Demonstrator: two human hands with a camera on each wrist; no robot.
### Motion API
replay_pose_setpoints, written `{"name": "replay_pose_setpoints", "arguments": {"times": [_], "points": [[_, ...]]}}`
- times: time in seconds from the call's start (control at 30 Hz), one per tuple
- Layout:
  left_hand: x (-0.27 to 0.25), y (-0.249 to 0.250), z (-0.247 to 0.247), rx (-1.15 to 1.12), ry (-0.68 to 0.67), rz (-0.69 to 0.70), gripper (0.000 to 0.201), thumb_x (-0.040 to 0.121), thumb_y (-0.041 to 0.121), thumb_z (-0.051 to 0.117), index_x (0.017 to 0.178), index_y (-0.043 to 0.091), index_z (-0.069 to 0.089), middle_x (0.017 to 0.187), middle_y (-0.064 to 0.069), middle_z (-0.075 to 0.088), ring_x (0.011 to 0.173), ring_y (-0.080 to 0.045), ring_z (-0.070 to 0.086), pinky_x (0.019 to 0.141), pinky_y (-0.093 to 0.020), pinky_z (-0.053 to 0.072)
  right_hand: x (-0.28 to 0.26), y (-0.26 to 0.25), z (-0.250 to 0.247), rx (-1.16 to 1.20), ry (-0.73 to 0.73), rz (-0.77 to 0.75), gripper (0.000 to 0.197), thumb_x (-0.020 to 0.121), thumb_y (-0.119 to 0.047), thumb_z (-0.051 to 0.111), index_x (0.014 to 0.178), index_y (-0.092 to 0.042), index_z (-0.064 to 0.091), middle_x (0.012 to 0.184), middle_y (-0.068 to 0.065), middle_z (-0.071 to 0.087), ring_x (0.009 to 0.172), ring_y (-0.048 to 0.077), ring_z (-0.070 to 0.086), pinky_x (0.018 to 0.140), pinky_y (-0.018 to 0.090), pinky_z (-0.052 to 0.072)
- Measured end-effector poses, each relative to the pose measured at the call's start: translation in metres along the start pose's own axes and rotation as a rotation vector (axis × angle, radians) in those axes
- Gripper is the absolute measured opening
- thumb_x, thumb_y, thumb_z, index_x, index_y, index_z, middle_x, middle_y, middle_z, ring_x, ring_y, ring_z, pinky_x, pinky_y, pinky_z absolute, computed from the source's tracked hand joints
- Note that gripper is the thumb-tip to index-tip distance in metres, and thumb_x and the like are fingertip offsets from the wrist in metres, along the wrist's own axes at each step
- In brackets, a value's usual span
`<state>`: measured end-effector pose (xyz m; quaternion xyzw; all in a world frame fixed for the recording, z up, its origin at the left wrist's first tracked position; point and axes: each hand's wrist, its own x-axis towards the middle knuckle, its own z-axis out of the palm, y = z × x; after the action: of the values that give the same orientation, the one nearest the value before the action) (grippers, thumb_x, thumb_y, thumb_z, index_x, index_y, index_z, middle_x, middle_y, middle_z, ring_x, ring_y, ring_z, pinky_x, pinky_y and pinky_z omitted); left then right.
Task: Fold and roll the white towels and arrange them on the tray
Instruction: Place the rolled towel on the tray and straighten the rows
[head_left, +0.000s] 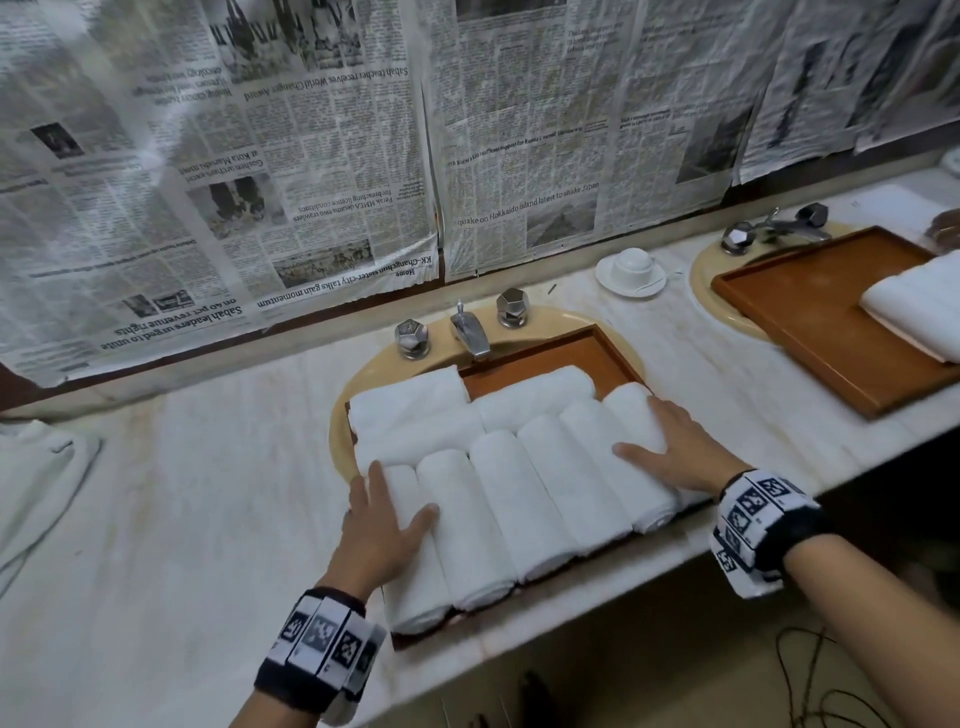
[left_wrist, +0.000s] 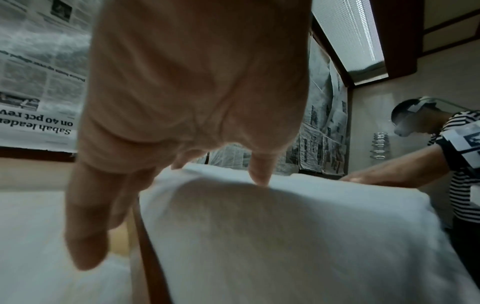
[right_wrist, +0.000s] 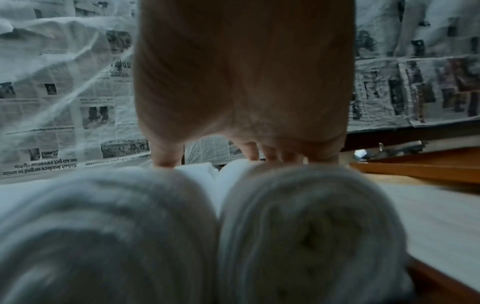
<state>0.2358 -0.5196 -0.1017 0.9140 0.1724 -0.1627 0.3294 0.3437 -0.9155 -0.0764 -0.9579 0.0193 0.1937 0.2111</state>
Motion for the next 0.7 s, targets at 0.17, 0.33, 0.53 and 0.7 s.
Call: {"name": "replay_pose_setpoints", "arguments": {"times": [0.17,0.33,0.53,0.7], "points": [[-0.017,0.008,0.018,-0.107,0.034,0.037,0.093,0.1,0.049,0.048,0.155,0.016,-0.019,0.163,-0.01,-0.022,0.152,-0.031,0.007,0.122,-0.046,0.018,-0.008,0.0,0.015,-0.001,0.053,-0.001,0.102,0.082,-0.08,0.044,0.156,-0.024,0.003,0.164,0.0,0.007,0.146,0.029,0.021,0.117,0.048,0.025],[-0.027,0.013,0.021,-0.161,0.049,0.001,0.094,0.099,0.054,0.045,0.156,0.019,-0.021,0.163,-0.01,-0.024,0.153,-0.027,-0.001,0.122,-0.043,0.013,-0.008,-0.004,0.026,-0.026,0.099,-0.033,0.1,0.083,-0.081,0.038,0.157,-0.023,0.004,0.164,0.001,0.008,0.147,0.027,0.019,0.117,0.047,0.025],[-0.04,0.018,0.029,-0.241,0.125,-0.049,0.108,0.086,0.067,0.056,0.157,0.021,-0.011,0.163,-0.013,0.007,0.147,-0.031,0.023,0.118,-0.045,0.024,-0.007,0.016,0.01,0.01,0.099,0.063,0.107,0.071,-0.089,0.044,0.154,-0.032,0.01,0.16,-0.001,0.019,0.142,0.032,0.026,0.112,0.054,0.027],[-0.042,0.021,0.036,-0.263,0.183,-0.107,0.117,0.078,0.071,0.066,0.157,0.024,-0.006,0.156,-0.015,0.028,0.139,-0.035,0.036,0.113,-0.048,0.034,-0.001,0.029,0.013,0.177,0.006,0.097,0.123,0.054,-0.095,0.049,0.153,-0.033,0.012,0.158,0.005,0.023,0.139,0.036,0.03,0.112,0.055,0.029]]}}
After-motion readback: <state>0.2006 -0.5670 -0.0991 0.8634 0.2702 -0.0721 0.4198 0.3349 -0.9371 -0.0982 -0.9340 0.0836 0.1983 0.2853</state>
